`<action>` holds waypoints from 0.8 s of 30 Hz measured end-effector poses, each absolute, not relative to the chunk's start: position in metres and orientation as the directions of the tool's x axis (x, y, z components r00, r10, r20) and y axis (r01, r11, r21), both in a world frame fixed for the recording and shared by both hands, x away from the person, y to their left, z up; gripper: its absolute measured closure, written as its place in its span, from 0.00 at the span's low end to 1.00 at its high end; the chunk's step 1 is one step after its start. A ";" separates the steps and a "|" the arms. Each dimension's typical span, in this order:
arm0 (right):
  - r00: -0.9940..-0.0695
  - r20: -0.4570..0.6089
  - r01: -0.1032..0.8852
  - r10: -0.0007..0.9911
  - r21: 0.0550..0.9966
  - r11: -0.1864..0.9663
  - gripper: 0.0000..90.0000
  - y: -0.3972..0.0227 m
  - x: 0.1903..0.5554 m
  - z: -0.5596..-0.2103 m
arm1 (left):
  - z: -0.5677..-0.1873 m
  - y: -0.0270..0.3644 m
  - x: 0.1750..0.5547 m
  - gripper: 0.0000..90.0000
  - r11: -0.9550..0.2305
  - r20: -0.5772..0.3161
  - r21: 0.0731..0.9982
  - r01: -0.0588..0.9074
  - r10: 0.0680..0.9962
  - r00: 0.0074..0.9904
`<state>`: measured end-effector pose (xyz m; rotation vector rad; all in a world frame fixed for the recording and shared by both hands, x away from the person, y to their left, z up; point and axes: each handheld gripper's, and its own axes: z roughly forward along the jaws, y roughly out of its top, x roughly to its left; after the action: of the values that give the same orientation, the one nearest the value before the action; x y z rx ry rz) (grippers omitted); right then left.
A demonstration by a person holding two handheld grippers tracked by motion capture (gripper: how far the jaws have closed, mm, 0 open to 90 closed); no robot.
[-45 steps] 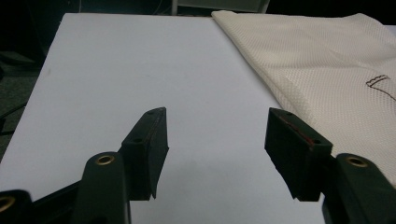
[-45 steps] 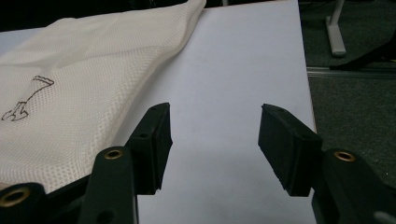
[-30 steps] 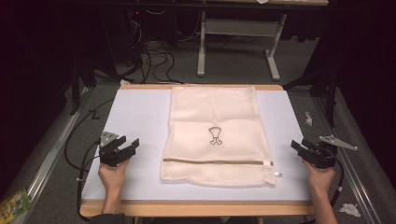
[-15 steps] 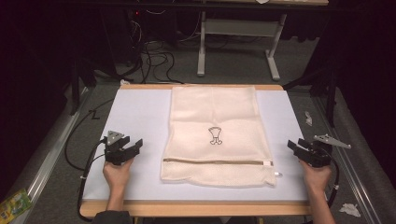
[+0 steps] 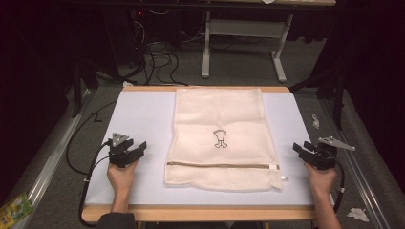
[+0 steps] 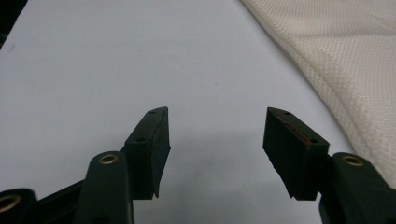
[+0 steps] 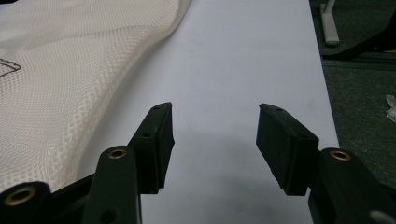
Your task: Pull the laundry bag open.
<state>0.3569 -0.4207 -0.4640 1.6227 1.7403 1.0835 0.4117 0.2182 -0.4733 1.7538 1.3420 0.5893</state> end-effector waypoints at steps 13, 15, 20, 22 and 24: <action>-0.118 0.137 0.578 0.984 0.815 -0.044 0.52 -0.421 0.360 -0.467 | -0.476 0.218 0.416 0.46 -0.080 -0.104 0.831 0.550 0.950 0.295; -0.117 0.126 0.582 0.985 0.813 -0.035 0.52 -0.422 0.361 -0.468 | -0.477 0.218 0.417 0.46 -0.080 -0.101 0.830 0.552 0.952 0.290; -0.114 0.112 0.591 0.987 0.806 -0.023 0.51 -0.423 0.363 -0.469 | -0.480 0.216 0.418 0.46 -0.091 -0.091 0.825 0.558 0.953 0.289; -0.112 0.120 0.590 0.986 0.807 -0.031 0.51 -0.423 0.362 -0.469 | -0.480 0.216 0.419 0.46 -0.093 -0.089 0.825 0.558 0.953 0.290; -0.115 0.118 0.590 0.986 0.807 -0.028 0.51 -0.423 0.363 -0.470 | -0.481 0.215 0.419 0.46 -0.094 -0.085 0.825 0.557 0.954 0.286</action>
<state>0.3630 -0.4229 -0.4700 1.6512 1.7443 1.0152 0.4191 0.2155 -0.4812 1.7625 1.3742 0.6316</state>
